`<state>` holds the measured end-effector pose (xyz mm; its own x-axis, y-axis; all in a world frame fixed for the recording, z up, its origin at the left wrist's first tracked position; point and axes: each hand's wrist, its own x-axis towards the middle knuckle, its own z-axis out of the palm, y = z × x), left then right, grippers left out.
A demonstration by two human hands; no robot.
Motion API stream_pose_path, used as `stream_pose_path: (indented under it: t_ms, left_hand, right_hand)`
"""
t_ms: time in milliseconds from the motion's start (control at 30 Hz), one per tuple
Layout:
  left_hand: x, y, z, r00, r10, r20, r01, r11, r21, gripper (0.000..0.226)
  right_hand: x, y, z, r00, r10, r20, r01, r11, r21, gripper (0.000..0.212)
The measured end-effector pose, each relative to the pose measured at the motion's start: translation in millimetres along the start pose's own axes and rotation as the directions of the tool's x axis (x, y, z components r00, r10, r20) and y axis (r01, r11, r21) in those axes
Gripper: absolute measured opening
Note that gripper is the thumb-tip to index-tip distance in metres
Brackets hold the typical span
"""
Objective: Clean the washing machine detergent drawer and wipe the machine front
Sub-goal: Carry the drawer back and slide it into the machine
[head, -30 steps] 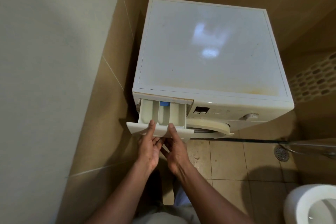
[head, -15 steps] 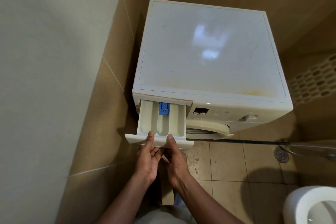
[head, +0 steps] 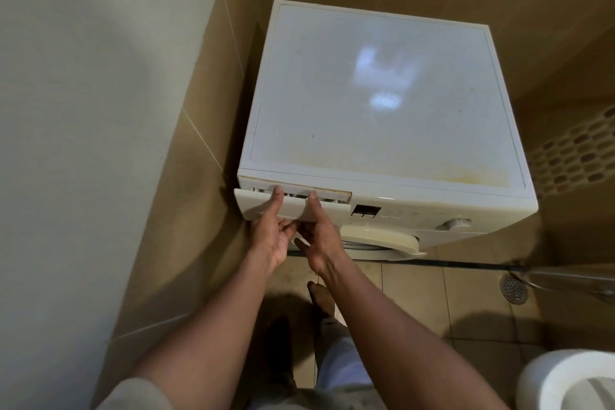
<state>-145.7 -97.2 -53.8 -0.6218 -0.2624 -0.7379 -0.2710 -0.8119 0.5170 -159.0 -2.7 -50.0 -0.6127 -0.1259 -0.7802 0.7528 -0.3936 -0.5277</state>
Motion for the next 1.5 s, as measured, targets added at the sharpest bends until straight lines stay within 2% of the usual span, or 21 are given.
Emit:
stream_pose_path:
  t_ms: [133, 300, 467, 633, 767, 967, 1167, 1333, 1433, 1500]
  left_hand:
    - [14, 7, 8, 1.0, 0.005, 0.013, -0.005, 1.0, 0.009, 0.078]
    - [23, 10, 11, 1.0, -0.004, 0.023, 0.003, 1.0, 0.019, 0.079]
    - [24, 9, 9, 0.999, -0.001, 0.032, 0.0, 1.0, 0.019, 0.076]
    - [6, 1, 2, 1.0, 0.002, 0.02, -0.003, 1.0, 0.024, 0.059]
    - [-22, -10, -18, 1.0, -0.016, -0.015, 0.017, 0.998, 0.057, 0.056]
    - [-60, -28, -46, 0.996, -0.047, -0.08, 0.052, 0.997, 0.061, 0.034]
    - [-75, -40, -71, 0.997, -0.061, -0.049, 0.065, 0.993, 0.097, 0.051]
    - [-72, -41, -73, 0.997, -0.052, -0.052, 0.057, 0.993, 0.102, 0.047]
    - [-66, -37, -67, 0.998, -0.044, -0.044, 0.048, 0.994, 0.098, 0.047]
    - [-60, -31, -57, 0.999, -0.037, -0.034, 0.04, 0.994, 0.097, 0.038]
  right_hand:
    - [8, -12, 5, 1.0, 0.02, 0.005, -0.02, 1.0, -0.012, 0.062]
    - [17, -15, 7, 1.0, 0.027, 0.006, -0.027, 0.998, -0.062, 0.081]
    - [17, -14, 6, 0.999, 0.018, 0.033, -0.016, 0.998, -0.055, 0.071]
    - [5, -1, -1, 0.999, -0.009, 0.03, 0.01, 0.999, -0.036, 0.062]
    - [-20, 19, -16, 0.999, 0.015, 0.036, -0.012, 0.998, -0.063, 0.064]
    - [-59, 44, -39, 0.995, 0.061, 0.076, -0.055, 0.995, -0.078, 0.052]
    - [-80, 61, -51, 0.986, 0.118, 0.116, -0.117, 0.993, -0.012, 0.053]
    - [-80, 57, -50, 0.985, 0.114, 0.131, -0.117, 0.993, 0.013, 0.046]
    - [-74, 53, -47, 0.99, 0.098, 0.106, -0.096, 0.995, -0.025, 0.048]
    - [-64, 46, -42, 0.993, 0.073, 0.09, -0.068, 0.996, -0.063, 0.051]
